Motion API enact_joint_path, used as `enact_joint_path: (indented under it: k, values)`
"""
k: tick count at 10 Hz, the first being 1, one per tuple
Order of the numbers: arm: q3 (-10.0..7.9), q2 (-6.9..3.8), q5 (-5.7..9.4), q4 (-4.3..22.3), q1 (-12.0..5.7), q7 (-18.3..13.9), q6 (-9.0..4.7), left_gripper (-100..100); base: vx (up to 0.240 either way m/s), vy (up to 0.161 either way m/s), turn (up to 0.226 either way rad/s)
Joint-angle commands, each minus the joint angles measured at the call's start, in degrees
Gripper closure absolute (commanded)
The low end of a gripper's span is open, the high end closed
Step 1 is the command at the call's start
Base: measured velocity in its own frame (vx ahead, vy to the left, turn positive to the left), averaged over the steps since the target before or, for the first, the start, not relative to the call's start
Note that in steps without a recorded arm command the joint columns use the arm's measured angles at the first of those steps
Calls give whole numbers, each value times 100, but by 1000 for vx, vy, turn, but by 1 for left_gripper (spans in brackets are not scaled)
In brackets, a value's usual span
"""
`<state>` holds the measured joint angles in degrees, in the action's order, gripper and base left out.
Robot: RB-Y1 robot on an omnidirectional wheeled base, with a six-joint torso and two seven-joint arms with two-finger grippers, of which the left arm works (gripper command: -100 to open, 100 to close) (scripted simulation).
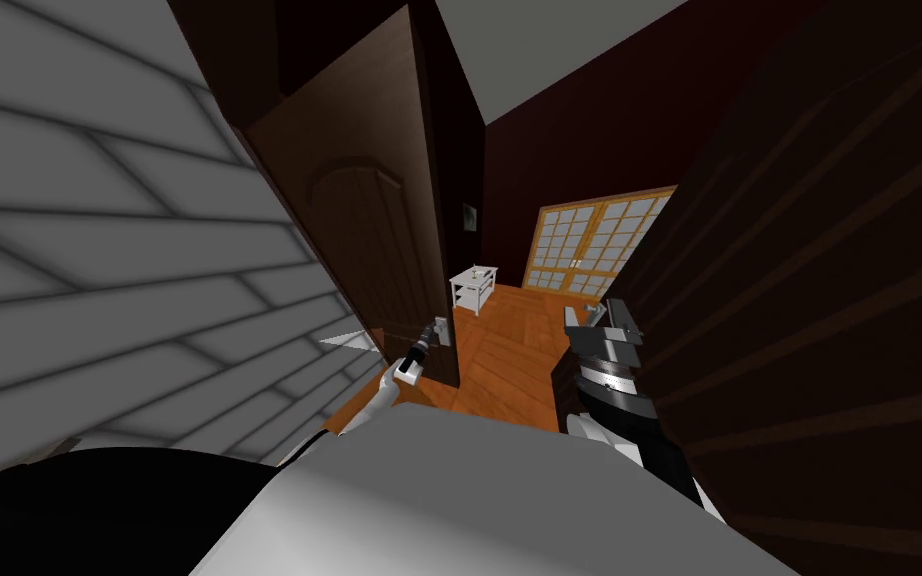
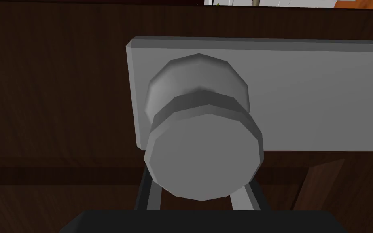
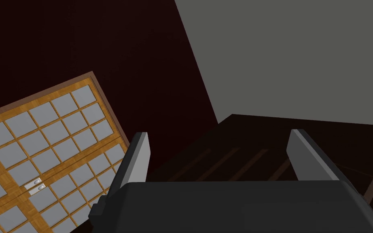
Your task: Push the door open
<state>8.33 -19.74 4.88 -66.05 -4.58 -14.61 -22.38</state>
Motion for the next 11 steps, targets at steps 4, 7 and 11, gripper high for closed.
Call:
enact_joint_path:
  k: [4, 7, 11]
  values:
    - [-519, 184, 41, 302, -210, 218, 42, 100, 177, -136, 63]
    - [-383, 111, 40, 185, -97, 131, 82, -100, -102, -4, 15]
    - [-235, 82, 38, 46, -8, 46, 102, -100, -237, 4, 0]
